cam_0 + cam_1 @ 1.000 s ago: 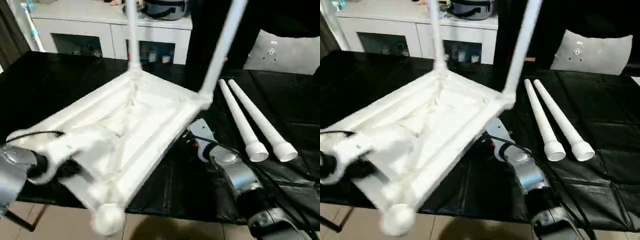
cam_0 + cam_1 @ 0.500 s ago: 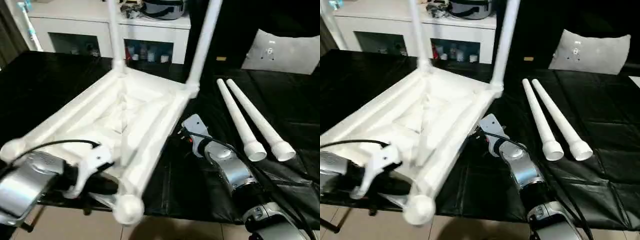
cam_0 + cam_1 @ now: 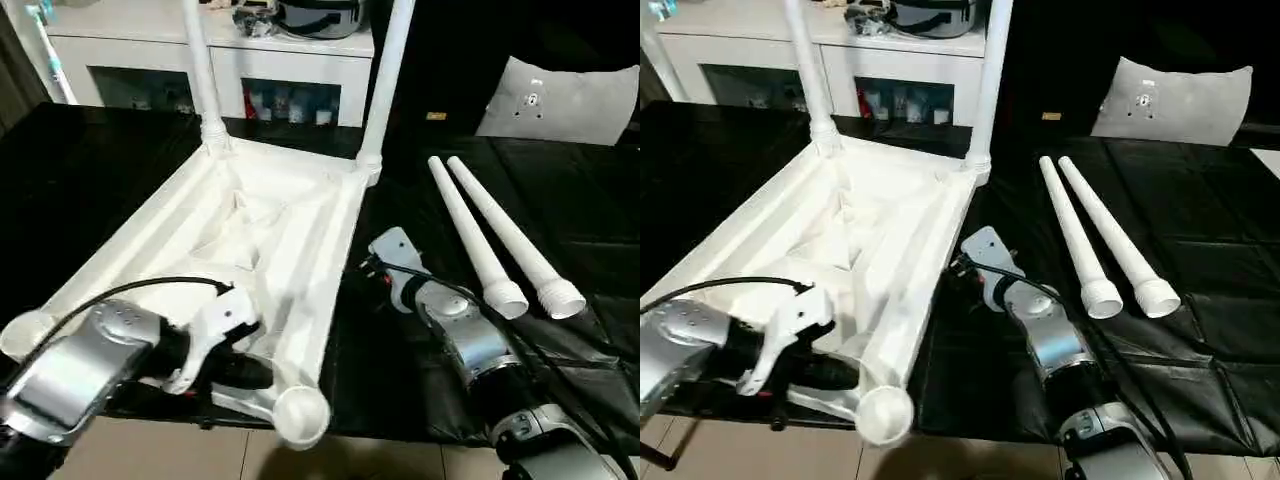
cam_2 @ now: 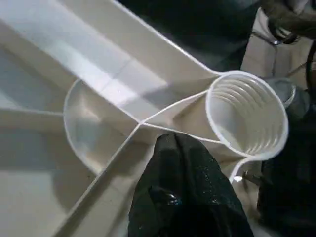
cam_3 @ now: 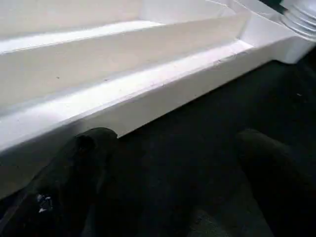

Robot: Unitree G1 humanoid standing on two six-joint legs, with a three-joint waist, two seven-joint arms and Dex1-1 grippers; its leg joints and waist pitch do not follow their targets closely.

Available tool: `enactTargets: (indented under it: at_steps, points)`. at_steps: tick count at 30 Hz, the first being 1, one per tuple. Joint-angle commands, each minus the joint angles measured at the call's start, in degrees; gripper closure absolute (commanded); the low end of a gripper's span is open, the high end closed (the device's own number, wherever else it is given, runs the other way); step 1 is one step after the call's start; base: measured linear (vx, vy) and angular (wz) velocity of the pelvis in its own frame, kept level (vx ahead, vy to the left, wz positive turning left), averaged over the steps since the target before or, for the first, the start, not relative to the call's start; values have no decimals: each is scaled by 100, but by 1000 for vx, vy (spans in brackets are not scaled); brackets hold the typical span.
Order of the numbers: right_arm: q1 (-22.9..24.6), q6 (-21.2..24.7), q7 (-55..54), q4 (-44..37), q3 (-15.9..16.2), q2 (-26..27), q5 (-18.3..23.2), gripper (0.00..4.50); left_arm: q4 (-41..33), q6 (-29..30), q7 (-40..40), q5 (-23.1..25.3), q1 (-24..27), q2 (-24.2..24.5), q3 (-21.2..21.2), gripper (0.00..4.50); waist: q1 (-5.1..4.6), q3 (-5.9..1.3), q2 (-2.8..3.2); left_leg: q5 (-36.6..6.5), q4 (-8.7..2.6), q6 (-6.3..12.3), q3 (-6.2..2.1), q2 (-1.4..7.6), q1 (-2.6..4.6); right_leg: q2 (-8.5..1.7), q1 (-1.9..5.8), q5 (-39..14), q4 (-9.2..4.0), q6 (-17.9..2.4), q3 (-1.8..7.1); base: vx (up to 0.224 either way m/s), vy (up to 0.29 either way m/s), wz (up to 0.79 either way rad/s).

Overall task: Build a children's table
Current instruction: Rotate table base

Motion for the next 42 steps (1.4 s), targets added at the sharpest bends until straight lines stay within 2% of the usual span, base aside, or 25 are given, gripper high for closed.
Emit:
enactTargets:
  at_steps: [1, 5, 9, 10, 11, 13, 15, 18, 19, 21, 22, 25, 27, 28, 29, 31, 36, 40, 41, 42]
  points:
    - [-33, -66, 89, -102, 83, 80, 23, 0, -49, -98, 58, -248, -196, -263, -140, 448, 14, -336, 90, -1638, -420, -76, -65, 147, -10, -328, 295, -2247, -417, -922, 312, 0, 0, 0]
    - [-27, -58, 74, -124, 63, 7, 0, 0, 304, -401, 324, -89, -367, -658, -246, 448, 5, -343, 76, -1571, -402, -37, -58, 133, -28, -325, 311, -2305, -439, -885, 300, 0, 0, 0]
    - [26, -5, 75, -290, -2, -114, -15, 0, 973, -957, 956, 312, -591, -1124, -142, 448, 3, -337, 51, -1596, -387, 22, -52, 116, -27, -302, 295, -2591, -505, -711, 275, 0, 0, 0]
    - [33, 3, 76, -312, -13, -125, -13, 0, 1037, -1016, 1014, 353, -614, -1156, -132, 448, 16, -346, 51, -1587, -381, 30, -52, 116, -12, -311, 292, -2645, -510, -650, 276, 0, 0, 0]
    - [59, 23, 77, -389, -33, -158, -14, 0, 1165, -1110, 1132, 442, -663, -1182, -109, 448, 16, -353, 51, -1565, -386, 27, -61, 123, -31, -322, 308, -2616, -488, -657, 275, 0, 0, 0]
    - [123, 69, 71, -573, -71, -233, -19, 0, 1341, -1398, 1263, 615, -727, -1149, -115, 448, -2, -345, 29, -1628, -389, 63, -71, 112, -51, -311, 304, -2791, -522, -535, 253, 0, 0, 0]
    - [238, 183, 65, -896, -157, -348, 14, 0, 1441, -1590, 1383, 589, -777, -1235, 22, 448, 14, -348, 36, -1611, -378, 90, -64, 121, -18, -322, 275, -2872, -542, -506, 259, 0, 0, 0]
    - [342, 308, 44, -1173, -272, -423, 25, 0, 1611, -1861, 1579, 614, -848, -1382, 107, 448, 36, -352, 47, -1524, -397, 83, -68, 142, -20, -304, 282, -2564, -494, -622, 262, 0, 0, 0]
    - [386, 366, 14, -1281, -308, -463, 14, 0, 1679, -1943, 1663, 638, -884, -1463, 122, 448, 47, -359, 46, -1523, -391, 84, -61, 140, -1, -304, 275, -2477, -494, -639, 266, 0, 0, 0]
    - [422, 416, -8, -1367, -329, -492, 6, 0, 1736, -2015, 1722, 651, -908, -1518, 128, 448, 57, -366, 39, -1472, -399, 106, -58, 140, -19, -299, 291, -2314, -474, -695, 270, 0, 0, 0]
    - [473, 559, -110, -1530, -423, -532, 0, 0, 1878, -2111, 1861, 642, -972, -1697, 139, 448, 62, -366, 64, -1433, -403, 109, -59, 145, -25, -304, 296, -2223, -463, -734, 278, 0, 0, 0]
    - [521, 709, -230, -1700, -524, -553, 6, 0, 2009, -2194, 1943, 606, -987, -1887, 119, 448, 106, -372, 32, -1359, -397, 109, -46, 143, -31, -320, 311, -2167, -470, -750, 285, 0, 0, 0]
    - [569, 818, -298, -1854, -573, -560, 15, 0, 2094, -2284, 1983, 590, -949, -2030, 100, 448, 116, -360, 33, -1377, -397, 122, -40, 134, -31, -316, 307, -2300, -494, -694, 279, 0, 0, 0]
    - [594, 877, -330, -1935, -596, -559, 19, 0, 2114, -2372, 2004, 609, -930, -2079, 86, 448, 122, -357, 55, -1405, -397, 120, -44, 126, -31, -317, 304, -2414, -507, -639, 273, 0, 0, 0]
    - [622, 931, -358, -2025, -620, -558, 27, 0, 2104, -2457, 2027, 613, -910, -2122, 91, 448, 118, -360, 30, -1439, -395, 116, -45, 124, -37, -318, 307, -2531, -526, -568, 263, 0, 0, 0]
    - [675, 1003, -385, -2185, -662, -557, 47, 0, 2018, -2572, 2071, 562, -880, -2173, 162, 448, 108, -355, 30, -1494, -395, 117, -53, 122, -31, -316, 293, -2704, -546, -484, 253, 0, 0, 0]
    - [777, 1170, -394, -2491, -736, -582, 86, 0, 1773, -2783, 2142, 513, -811, -2075, 418, 448, 102, -348, 44, -1574, -404, 120, -66, 136, -25, -313, 275, -2777, -563, -422, 242, 0, 0, 0]
    - [905, 1242, -395, -2711, -743, -617, 101, 0, 1418, -2629, 1763, 379, -548, -1617, 584, 448, 70, -349, 59, -1547, -417, 110, -64, 140, -22, -295, 266, -2577, -519, -481, 258, 0, 0, 0]
    - [917, 1244, -392, -2721, -744, -620, 103, 0, 1379, -2533, 1730, 340, -525, -1564, 624, 429, 70, -353, 67, -1541, -415, 100, -63, 145, -9, -302, 262, -2537, -513, -514, 261, 0, 0, 0]
    - [977, 1259, -376, -2769, -737, -628, 98, 0, 1231, -2472, 1527, 294, -413, -1273, 678, 417, 76, -343, 73, -1583, -421, 82, -66, 148, -9, -309, 263, -2541, -505, -572, 263, 0, 0, 0]
